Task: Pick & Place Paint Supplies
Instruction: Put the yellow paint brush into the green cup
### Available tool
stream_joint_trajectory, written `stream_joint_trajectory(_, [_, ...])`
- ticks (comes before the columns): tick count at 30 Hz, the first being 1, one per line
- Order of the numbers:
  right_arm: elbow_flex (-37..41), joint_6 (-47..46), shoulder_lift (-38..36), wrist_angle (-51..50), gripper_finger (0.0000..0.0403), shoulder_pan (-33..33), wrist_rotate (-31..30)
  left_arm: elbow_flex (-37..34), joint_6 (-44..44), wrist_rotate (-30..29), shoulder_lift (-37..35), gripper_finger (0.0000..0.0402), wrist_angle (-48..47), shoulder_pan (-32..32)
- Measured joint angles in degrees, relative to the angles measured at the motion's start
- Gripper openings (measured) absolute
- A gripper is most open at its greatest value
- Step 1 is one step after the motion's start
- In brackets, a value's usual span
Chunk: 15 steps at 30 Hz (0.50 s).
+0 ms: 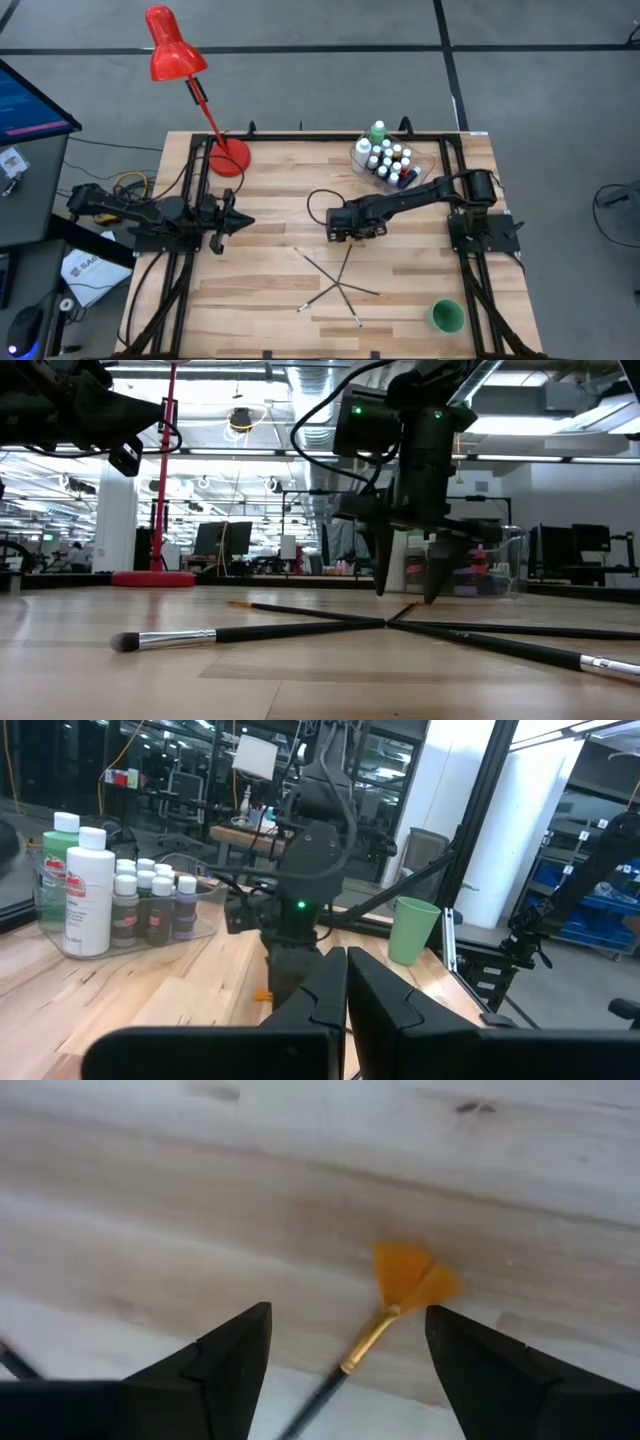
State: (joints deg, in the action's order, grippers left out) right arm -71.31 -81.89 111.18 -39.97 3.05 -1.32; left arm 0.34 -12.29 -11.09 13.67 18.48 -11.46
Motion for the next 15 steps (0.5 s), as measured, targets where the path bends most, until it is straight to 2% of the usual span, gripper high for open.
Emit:
stream_joint_trajectory(11, [-0.33,-7.09,2.13,-0.42,0.0259,-0.84,1.24,0.00,0.00,0.00,0.00,0.0002,0.04,0.00])
stream_joint_trajectory(15, [-0.77,-8.39,3.00,-1.75,0.0242,-1.31,1.89,0.00,0.00,0.00,0.00,0.0002,0.09,0.01])
